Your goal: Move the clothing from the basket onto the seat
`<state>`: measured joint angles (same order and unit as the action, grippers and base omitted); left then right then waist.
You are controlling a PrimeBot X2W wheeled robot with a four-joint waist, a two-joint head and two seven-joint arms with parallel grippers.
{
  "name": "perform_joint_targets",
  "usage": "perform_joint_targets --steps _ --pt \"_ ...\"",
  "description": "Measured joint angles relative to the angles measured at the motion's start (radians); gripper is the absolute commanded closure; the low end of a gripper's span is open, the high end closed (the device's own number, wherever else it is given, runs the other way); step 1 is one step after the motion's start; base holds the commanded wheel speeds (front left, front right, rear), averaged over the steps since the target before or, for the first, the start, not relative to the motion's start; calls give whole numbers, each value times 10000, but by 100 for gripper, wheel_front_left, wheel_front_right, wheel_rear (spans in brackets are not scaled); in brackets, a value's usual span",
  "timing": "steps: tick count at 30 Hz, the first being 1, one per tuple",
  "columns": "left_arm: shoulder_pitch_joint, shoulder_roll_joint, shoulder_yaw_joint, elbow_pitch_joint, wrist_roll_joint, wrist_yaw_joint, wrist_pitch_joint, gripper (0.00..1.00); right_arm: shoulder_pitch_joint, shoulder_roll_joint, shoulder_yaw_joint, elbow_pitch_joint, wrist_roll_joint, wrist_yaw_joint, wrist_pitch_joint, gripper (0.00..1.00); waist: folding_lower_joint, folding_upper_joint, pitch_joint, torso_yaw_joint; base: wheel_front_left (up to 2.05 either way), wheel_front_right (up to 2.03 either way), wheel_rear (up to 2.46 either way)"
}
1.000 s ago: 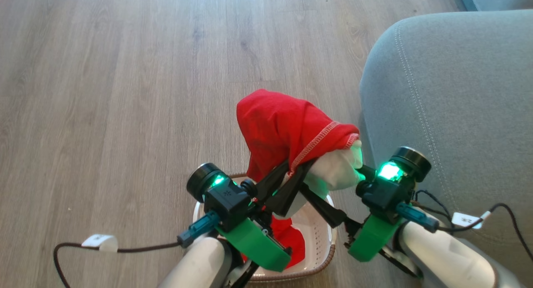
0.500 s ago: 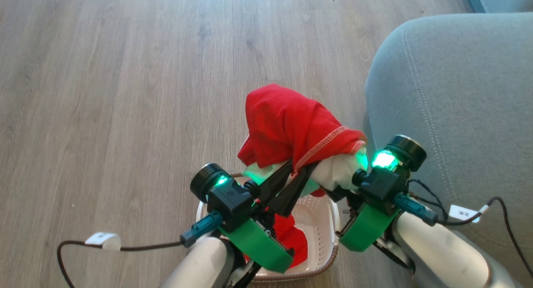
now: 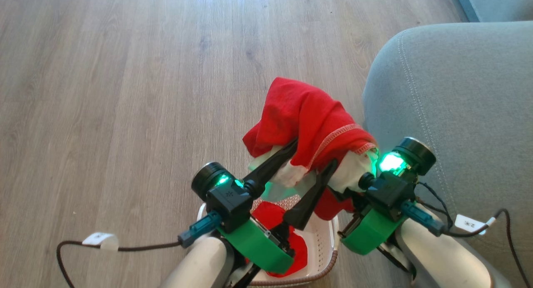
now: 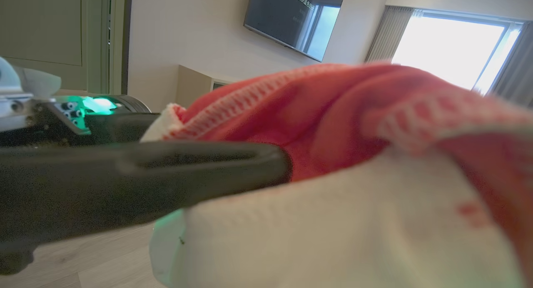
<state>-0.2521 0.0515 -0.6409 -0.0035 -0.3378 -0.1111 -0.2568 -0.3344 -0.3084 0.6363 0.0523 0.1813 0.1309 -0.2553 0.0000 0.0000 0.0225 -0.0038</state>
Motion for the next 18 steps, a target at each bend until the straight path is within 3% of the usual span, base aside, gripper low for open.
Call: perform_joint_targets --steps 6,18 --pt "21 -2 125 -90 50 -4 0 0 79 188 -464 -98 -265 2 0 100 0 0 -25 -23 0 0 0" --pt "128 0 339 171 228 -12 0 0 369 240 -2322 -105 -913 0 0 100 0 0 47 -97 0 0 0"
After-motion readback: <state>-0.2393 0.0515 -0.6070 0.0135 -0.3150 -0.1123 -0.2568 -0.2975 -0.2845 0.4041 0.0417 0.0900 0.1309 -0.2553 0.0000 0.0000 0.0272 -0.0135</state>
